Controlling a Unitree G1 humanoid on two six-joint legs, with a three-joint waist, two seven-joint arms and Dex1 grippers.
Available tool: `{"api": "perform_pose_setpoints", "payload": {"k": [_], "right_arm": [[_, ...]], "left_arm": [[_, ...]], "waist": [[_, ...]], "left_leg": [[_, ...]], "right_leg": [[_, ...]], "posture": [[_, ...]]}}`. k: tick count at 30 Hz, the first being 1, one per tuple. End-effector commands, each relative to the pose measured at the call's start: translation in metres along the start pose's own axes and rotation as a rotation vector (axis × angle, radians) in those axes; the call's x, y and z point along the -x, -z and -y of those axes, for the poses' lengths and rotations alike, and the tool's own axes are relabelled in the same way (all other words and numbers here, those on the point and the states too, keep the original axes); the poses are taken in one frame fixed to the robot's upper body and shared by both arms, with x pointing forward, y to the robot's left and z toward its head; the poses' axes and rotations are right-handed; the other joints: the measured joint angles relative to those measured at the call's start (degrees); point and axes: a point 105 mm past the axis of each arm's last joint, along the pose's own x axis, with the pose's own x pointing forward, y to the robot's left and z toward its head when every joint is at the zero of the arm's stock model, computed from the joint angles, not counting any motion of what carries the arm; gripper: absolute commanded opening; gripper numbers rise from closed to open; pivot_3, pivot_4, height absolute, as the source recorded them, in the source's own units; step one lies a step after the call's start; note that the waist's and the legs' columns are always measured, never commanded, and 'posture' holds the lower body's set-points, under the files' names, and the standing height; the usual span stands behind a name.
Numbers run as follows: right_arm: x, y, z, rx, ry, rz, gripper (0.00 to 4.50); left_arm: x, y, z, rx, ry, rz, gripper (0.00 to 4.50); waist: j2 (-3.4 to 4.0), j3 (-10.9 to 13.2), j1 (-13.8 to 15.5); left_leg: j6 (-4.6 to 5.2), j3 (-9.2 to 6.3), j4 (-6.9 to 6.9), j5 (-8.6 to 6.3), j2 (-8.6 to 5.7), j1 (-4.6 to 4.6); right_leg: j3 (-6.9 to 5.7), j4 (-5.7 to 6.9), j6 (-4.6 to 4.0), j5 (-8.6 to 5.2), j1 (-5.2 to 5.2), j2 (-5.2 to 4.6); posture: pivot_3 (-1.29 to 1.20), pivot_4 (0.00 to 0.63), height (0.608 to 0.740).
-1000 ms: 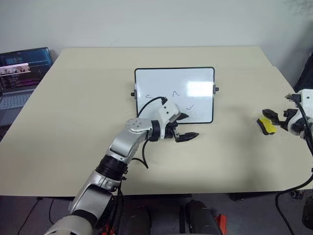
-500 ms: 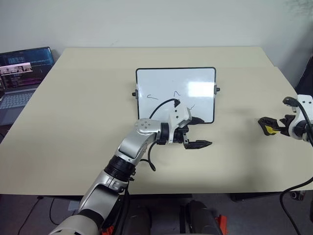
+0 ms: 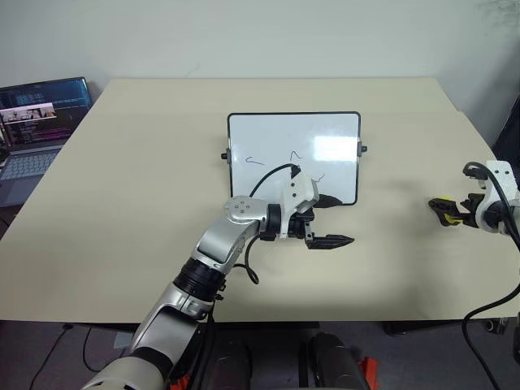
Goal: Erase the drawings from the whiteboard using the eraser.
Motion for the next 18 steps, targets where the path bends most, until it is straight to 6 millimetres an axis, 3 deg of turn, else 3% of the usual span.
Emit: {"api": "perform_pose_setpoints", "payload": {"k": [1, 6, 8, 16, 18], "right_arm": [[0.0071, -0.0169, 0.0030, 0.021, 0.003, 0.053, 4.49], [0.0053, -0.0155, 0.0036, 0.023, 0.004, 0.047, 4.49], [0.0043, -0.0143, 0.0033, 0.027, 0.005, 0.040, 4.13], [0.0006, -0.0110, 0.0035, 0.030, 0.009, 0.028, 1.45], [-0.0002, -0.0106, 0.0035, 0.031, 0.010, 0.026, 1.04]], "left_arm": [[0.0020, -0.0141, -0.0006, -0.040, -0.010, 0.042, 4.50], [0.0040, -0.0127, -0.0016, -0.037, -0.017, 0.037, 4.50], [0.0051, -0.0124, -0.0026, -0.036, -0.024, 0.036, 4.50], [0.0089, -0.0115, -0.0058, -0.032, -0.046, 0.030, 4.50], [0.0096, -0.0116, -0.0064, -0.032, -0.049, 0.030, 4.50]], "waist": [[0.00, 0.00, 0.00], [0.00, 0.00, 0.02], [0.00, 0.00, 0.01], [0.01, 0.00, 0.00], [0.00, 0.00, 0.02]], "left_leg": [[0.00, 0.00, 0.00, 0.00, 0.00, 0.00], [0.00, 0.00, 0.03, 0.00, 0.00, -0.01], [0.00, 0.00, 0.03, 0.00, 0.00, 0.00], [0.00, 0.00, 0.06, 0.00, 0.00, 0.00], [0.00, 0.00, 0.07, 0.00, 0.00, 0.00]], "right_leg": [[0.00, 0.00, 0.00, 0.00, 0.00, 0.00], [0.00, 0.02, 0.00, 0.00, 0.00, 0.00], [0.00, 0.02, 0.00, 0.00, 0.00, 0.00], [0.00, 0.05, 0.00, 0.00, 0.00, 0.00], [0.00, 0.06, 0.00, 0.00, 0.00, 0.00]], "posture": [[0.00, 0.150, 0.740], [0.00, 0.150, 0.740], [0.00, 0.150, 0.740], [0.00, 0.150, 0.740], [0.00, 0.150, 0.740]]}}
